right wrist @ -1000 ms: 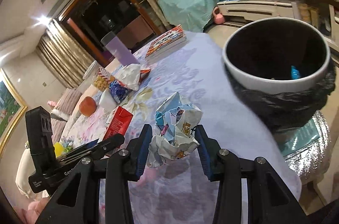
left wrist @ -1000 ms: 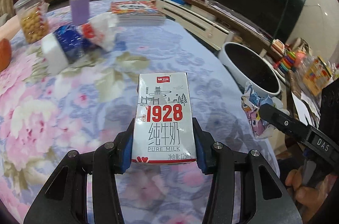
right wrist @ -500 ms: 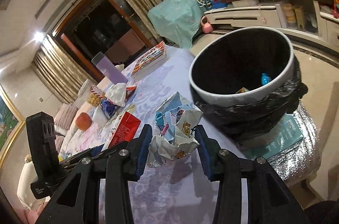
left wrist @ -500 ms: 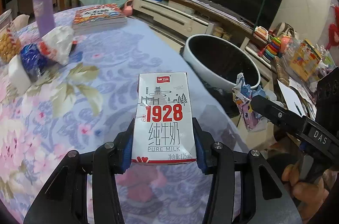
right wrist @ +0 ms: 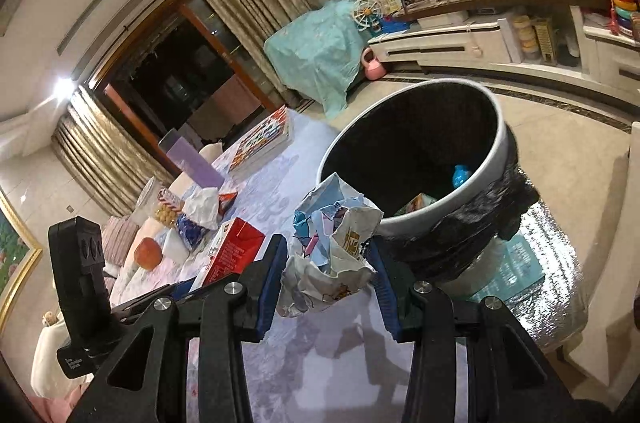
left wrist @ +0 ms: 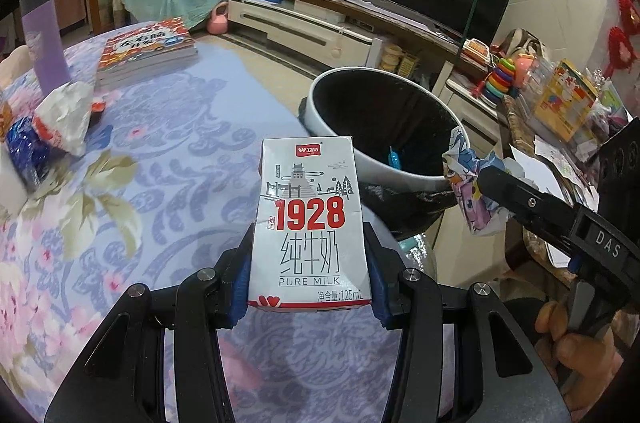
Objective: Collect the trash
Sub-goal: 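Carry the milk carton and wrapper over the bin and open both tools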
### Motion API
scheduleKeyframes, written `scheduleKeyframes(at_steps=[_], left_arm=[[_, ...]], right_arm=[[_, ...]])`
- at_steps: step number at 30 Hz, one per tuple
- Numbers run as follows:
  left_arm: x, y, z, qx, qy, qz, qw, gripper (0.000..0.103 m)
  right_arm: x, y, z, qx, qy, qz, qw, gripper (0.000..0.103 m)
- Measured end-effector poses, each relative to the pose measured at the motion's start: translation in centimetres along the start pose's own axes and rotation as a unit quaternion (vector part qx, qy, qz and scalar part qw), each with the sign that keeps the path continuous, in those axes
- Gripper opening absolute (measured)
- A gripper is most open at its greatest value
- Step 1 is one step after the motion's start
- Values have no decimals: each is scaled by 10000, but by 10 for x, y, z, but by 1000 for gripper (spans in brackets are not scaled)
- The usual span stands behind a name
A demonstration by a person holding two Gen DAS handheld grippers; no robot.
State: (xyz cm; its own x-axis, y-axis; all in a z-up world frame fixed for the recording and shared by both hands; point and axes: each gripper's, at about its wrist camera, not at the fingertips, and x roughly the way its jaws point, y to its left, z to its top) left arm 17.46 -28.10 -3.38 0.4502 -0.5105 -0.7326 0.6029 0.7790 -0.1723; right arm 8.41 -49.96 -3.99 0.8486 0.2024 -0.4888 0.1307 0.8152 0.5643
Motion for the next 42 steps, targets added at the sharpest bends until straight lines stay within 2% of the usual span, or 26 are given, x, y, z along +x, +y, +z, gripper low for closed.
scheduleKeyframes(at_steps=[12,28,42], left_arm=[[11,-23,29,211,-75,-125,9997,46],[53,-45,72,458,31,-148,9988,46],[79,-50,84,524,250,-177,9982,46]], right_arm=[[-2,-14,24,-31,-109,-177,9998,43],[20,-30,65,-179,-59,-424,9989,43],[36,-41,78,-179,95,-532,9984,45]])
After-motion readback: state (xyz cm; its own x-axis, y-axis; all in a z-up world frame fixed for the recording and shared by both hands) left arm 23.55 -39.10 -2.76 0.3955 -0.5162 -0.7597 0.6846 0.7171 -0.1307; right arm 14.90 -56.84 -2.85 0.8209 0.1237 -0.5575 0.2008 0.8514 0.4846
